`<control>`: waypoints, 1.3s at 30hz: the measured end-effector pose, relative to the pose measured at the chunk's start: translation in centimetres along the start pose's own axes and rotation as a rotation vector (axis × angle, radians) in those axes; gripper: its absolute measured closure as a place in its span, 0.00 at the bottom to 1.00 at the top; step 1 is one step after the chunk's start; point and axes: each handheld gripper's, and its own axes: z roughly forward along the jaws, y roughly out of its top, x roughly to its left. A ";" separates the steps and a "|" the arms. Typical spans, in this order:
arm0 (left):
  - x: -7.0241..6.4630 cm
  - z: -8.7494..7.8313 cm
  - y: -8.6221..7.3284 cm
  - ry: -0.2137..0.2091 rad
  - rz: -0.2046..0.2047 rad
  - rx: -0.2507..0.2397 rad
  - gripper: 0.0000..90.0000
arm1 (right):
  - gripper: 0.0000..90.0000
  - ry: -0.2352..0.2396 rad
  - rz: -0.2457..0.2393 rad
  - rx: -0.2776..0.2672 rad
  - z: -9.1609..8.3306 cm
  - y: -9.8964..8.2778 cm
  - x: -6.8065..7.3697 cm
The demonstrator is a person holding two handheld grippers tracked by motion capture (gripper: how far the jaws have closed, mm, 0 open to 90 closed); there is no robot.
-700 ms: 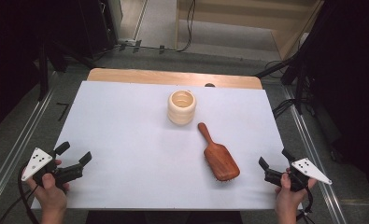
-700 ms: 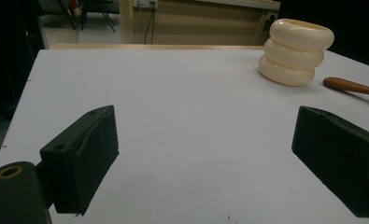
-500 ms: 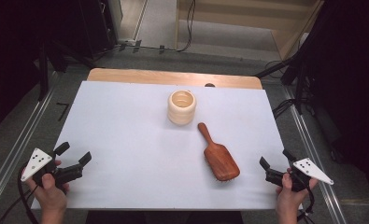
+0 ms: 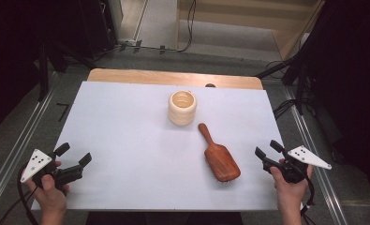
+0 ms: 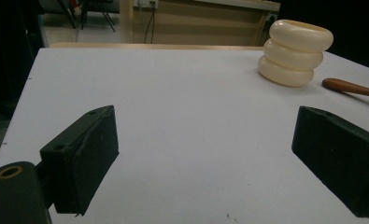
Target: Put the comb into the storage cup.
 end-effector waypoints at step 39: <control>0.0 0.2 0.0 -0.010 0.006 0.010 0.08 | 0.98 0.293 -0.530 0.488 14.8 9.8 8.7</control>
